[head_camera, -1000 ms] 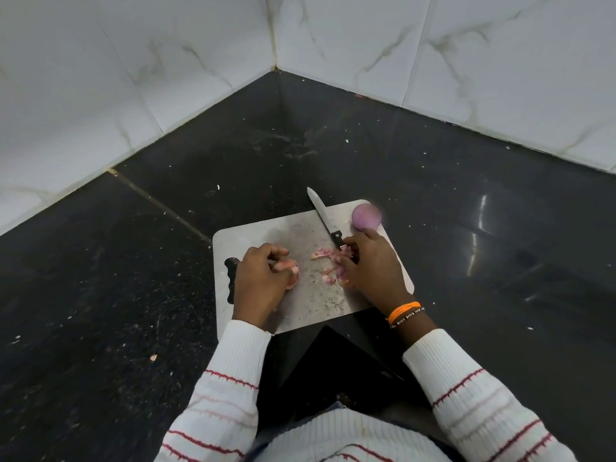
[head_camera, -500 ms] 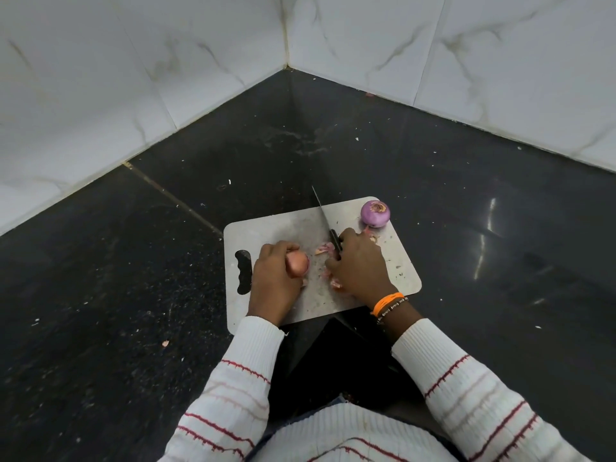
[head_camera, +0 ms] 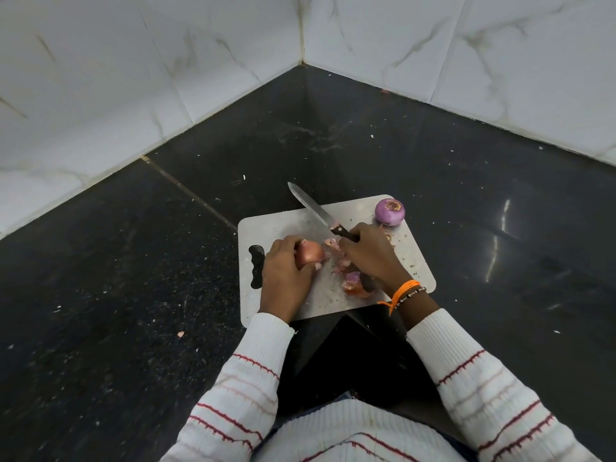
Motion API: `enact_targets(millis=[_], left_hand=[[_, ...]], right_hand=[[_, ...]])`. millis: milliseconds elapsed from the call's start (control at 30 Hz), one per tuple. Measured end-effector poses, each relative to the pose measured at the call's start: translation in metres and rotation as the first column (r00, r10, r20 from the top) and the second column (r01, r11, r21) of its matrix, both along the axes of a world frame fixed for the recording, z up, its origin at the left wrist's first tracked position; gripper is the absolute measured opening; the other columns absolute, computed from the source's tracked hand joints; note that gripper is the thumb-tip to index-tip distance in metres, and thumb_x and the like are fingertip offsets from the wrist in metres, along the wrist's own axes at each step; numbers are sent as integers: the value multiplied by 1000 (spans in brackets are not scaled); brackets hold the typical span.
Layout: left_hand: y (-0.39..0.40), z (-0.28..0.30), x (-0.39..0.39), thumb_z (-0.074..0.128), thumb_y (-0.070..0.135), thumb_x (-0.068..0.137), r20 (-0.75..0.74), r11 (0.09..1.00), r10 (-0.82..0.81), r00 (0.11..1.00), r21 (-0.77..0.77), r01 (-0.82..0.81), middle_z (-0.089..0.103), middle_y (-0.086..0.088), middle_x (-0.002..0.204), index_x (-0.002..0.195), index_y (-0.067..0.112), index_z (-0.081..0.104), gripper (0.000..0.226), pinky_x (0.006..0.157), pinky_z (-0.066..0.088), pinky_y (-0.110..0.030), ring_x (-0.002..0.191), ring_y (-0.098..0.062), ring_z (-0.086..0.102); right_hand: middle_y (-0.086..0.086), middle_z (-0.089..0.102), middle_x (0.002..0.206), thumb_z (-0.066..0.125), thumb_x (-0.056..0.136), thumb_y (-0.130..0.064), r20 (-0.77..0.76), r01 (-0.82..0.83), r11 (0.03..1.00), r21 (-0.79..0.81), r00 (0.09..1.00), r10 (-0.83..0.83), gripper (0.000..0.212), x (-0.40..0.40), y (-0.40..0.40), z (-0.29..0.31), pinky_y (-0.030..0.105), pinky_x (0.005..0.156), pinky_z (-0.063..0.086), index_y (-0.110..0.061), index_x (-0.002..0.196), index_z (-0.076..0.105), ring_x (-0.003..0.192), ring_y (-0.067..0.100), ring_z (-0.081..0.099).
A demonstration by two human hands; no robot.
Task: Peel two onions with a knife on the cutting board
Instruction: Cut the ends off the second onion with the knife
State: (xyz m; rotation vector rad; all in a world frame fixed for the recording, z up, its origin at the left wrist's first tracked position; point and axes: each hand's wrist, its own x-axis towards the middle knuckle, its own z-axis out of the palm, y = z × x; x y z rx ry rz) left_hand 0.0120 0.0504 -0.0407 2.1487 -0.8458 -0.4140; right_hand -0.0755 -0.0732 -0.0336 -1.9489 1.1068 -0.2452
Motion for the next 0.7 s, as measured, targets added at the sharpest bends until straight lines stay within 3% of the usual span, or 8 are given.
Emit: enact_targets(millis=[67, 200, 300, 367, 433, 567, 700], left_hand=[[-2, -2, 0, 70, 14, 82, -6, 1000, -24, 1000, -2, 24, 48, -7, 127, 127, 17, 53, 49, 103, 41, -39, 115, -25, 48], [-5, -4, -3, 58, 12, 92, -16, 995, -89, 996, 49, 90, 36, -10, 138, 141, 20, 42, 52, 109, 32, -34, 125, -26, 38], [-7, -4, -5, 57, 13, 93, -51, 994, -101, 994, 46, 104, 34, -9, 139, 144, 22, 37, 56, 110, 31, -33, 127, -24, 38], [-8, -5, -5, 63, 13, 88, -65, 995, -97, 993, 28, 99, 38, -7, 137, 142, 20, 38, 60, 108, 34, -34, 124, -23, 41], [-8, -7, -5, 71, 12, 82, -67, 996, -84, 994, 5, 85, 45, -5, 132, 133, 18, 44, 58, 104, 38, -33, 120, -22, 45], [-10, -9, -4, 76, 8, 75, -46, 998, -57, 997, -33, 56, 50, -1, 123, 120, 18, 52, 52, 97, 43, -30, 111, -18, 49], [-11, -10, -4, 77, 7, 74, -33, 997, -60, 998, -50, 58, 50, -2, 120, 119, 17, 54, 52, 97, 44, -31, 108, -19, 51]], right_hand=[[9, 58, 75, 53, 89, -22, 78, 5, 998, 63, 997, -10, 18, 0, 2, 5, 34, 63, 38, -5, 88, 58, 70, 23, 54], [11, 60, 84, 52, 92, -22, 150, 55, 998, 26, 987, -58, 24, -2, -1, 17, 39, 76, 44, -3, 87, 66, 83, 26, 56], [12, 64, 93, 50, 94, -18, 195, 67, 994, 91, 977, -84, 22, -8, -5, 27, 35, 72, 44, -5, 95, 67, 81, 23, 55], [6, 63, 86, 51, 94, -17, 221, 67, 993, 96, 971, -87, 21, -14, -9, 28, 29, 63, 42, -5, 100, 66, 74, 18, 53], [-1, 57, 76, 55, 91, -15, 214, 83, 996, 26, 973, -87, 18, -21, -10, 24, 25, 60, 38, -5, 101, 66, 67, 12, 48], [10, 60, 98, 63, 82, -4, 111, 159, 935, -317, 985, -130, 27, -42, -9, 2, 24, 75, 35, -9, 108, 66, 89, 23, 53], [12, 57, 95, 59, 79, 3, 104, 174, 884, -434, 984, -143, 33, -57, -11, -17, 24, 70, 27, -10, 108, 65, 91, 28, 48]])
